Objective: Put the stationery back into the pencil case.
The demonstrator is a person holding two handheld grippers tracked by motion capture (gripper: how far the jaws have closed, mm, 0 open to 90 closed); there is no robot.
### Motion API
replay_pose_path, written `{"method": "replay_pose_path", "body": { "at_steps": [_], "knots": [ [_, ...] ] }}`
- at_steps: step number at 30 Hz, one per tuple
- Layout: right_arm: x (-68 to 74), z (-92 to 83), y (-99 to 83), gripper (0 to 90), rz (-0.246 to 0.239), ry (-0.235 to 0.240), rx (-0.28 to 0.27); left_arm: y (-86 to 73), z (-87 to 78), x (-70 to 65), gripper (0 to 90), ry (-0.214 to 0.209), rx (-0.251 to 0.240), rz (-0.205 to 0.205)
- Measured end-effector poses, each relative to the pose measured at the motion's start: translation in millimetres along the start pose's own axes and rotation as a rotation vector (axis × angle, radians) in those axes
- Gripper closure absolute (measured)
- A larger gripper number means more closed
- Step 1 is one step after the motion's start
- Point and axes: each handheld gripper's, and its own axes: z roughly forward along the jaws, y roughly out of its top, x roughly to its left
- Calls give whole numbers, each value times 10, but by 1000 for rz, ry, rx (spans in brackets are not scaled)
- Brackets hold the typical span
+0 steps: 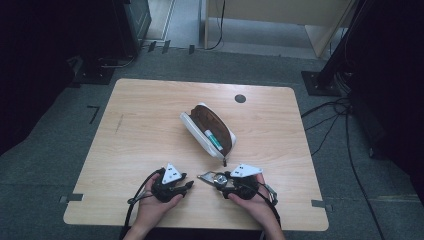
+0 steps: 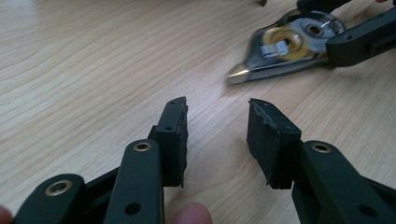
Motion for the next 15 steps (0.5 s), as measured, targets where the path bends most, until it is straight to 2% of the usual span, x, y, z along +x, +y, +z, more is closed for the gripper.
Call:
{"method": "replay_pose_path", "body": {
  "at_steps": [7,11,15],
  "knots": [
    [5,32,19,411,-17,27,0,42,45,10,580,-24,6,37],
    [3,35,23,412,-20,33,1,64,74,-24,598,-45,11,79],
    [7,42,28,413,-30,39,3,96,114,-51,612,-49,16,123]
  ]
}}
